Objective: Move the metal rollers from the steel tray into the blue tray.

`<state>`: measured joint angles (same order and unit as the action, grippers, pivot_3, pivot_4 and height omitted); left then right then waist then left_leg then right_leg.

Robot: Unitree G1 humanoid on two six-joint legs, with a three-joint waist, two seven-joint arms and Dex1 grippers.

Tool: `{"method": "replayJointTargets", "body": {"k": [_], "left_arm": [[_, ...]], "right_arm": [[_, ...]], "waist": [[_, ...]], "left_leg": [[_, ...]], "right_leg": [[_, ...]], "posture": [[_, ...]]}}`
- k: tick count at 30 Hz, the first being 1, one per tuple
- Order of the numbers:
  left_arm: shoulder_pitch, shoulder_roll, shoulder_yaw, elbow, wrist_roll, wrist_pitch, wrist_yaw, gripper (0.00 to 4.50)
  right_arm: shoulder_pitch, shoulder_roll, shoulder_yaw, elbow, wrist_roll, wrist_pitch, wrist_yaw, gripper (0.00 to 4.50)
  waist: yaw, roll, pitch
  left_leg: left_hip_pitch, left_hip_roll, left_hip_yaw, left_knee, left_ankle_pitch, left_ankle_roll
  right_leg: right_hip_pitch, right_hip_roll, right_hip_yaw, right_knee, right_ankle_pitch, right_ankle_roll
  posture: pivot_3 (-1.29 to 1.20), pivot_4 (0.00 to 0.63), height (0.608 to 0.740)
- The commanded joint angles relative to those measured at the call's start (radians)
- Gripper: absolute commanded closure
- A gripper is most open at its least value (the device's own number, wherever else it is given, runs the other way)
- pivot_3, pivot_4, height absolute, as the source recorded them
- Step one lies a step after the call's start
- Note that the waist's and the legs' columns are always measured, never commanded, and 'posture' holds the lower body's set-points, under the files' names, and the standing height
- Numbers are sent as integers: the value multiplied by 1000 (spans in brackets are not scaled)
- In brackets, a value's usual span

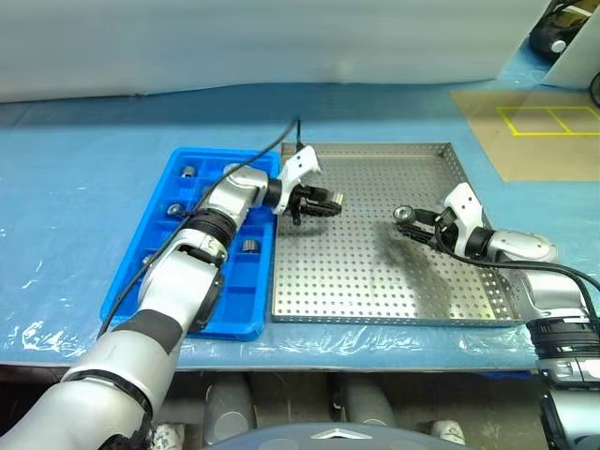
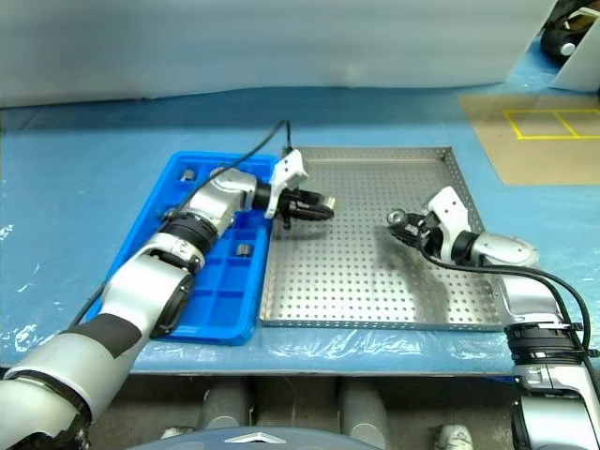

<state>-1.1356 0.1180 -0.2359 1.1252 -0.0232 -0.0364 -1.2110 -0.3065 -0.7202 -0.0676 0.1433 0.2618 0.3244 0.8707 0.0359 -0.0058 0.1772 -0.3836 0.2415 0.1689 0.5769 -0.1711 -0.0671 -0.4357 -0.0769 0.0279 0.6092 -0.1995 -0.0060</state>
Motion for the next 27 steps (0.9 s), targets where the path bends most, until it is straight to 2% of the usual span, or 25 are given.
{"method": "replayJointTargets", "body": {"k": [1, 5, 6, 20, 23, 27], "left_arm": [[-12, -3, 8, 16, 23, -47, 4, 2806], [2, -5, 1, 30, 51, -61, -9, 2806], [7, -5, -1, 31, 58, -66, -8, 2806], [31, -3, -1, 24, 99, -39, -50, 2806], [32, -7, 16, 25, 84, -33, -56, 2128], [27, -16, 25, 17, 96, -58, 16, 836]], "right_arm": [[20, -23, -61, -29, 0, -27, -21, 1540], [39, -24, -74, -33, -8, -27, -44, 183], [42, -23, -75, -37, -7, -22, -47, 30], [-16, 4, -73, -90, 27, -1, -62, 30], [-17, 2, -70, -95, 29, 1, -65, 0], [-10, -1, -67, -98, 26, -1, -63, 0]], "waist": [[-1, 0, 0], [-4, 0, 0], [-5, 0, 0], [-21, 0, 0], [-20, 0, 0], [-21, 0, 0]], "left_leg": [[0, 0, 0, 0, 0, 0], [0, 0, 0, 0, -2, 4], [1, 0, 0, 0, -2, 4], [1, -1, 1, 0, -4, 5], [1, -1, 1, 0, -4, 5], [1, -1, 1, 0, -4, 6]], "right_leg": [[0, 0, 0, 0, 0, 0], [0, 0, 0, -1, 0, 0], [1, 0, 0, -1, 0, 0], [2, -1, 0, -2, 0, 0], [2, -1, 0, -2, 0, 0], [2, -2, 0, -2, 0, 0]], "posture": [[-334, 150, 740], [-340, 150, 740], [-340, 150, 740], [-338, 150, 740], [-339, 150, 740], [-339, 150, 740]]}}
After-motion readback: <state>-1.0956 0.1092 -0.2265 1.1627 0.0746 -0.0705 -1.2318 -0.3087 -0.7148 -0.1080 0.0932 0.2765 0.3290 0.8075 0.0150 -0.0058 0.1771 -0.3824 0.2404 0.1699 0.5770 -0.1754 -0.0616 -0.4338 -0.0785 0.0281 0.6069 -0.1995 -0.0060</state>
